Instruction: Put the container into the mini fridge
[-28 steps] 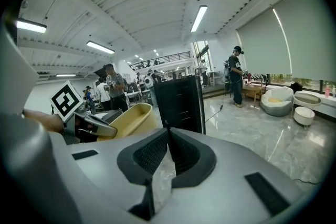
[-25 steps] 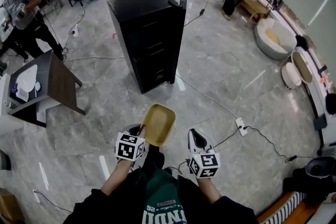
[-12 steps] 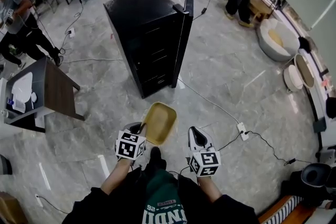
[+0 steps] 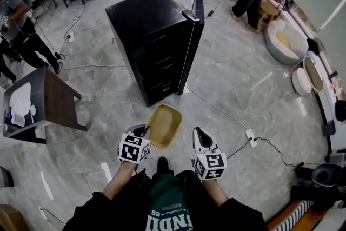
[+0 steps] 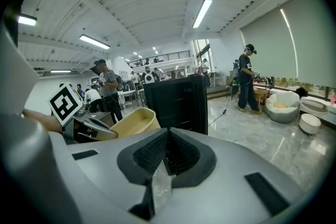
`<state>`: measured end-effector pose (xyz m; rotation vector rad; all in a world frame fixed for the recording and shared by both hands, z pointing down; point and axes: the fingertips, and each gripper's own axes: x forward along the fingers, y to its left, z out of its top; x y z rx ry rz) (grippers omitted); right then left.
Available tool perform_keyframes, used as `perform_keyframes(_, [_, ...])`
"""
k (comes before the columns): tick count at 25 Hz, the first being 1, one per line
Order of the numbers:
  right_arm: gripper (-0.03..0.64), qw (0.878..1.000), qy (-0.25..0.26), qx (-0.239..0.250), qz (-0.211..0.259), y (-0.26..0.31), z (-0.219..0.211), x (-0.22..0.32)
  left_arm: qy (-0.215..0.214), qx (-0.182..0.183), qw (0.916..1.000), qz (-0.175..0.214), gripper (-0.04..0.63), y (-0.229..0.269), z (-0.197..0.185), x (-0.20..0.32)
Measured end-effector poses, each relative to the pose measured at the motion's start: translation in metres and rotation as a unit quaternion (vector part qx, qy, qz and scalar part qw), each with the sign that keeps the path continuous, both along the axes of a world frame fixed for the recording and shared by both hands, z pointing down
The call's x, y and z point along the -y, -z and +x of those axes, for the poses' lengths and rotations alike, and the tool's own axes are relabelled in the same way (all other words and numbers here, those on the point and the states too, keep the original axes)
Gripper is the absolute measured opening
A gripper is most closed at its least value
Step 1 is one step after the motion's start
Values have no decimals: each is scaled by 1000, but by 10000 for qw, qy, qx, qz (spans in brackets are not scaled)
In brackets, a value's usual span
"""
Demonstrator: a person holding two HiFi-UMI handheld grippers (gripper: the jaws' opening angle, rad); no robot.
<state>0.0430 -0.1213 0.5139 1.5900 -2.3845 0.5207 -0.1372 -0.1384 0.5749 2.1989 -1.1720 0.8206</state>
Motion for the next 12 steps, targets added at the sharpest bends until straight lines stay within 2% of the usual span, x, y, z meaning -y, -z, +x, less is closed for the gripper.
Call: perform_keyframes(12, [37, 10000, 44, -33, -40, -1, -3, 25, 91, -65, 9999, -55, 15, -3, -3, 22])
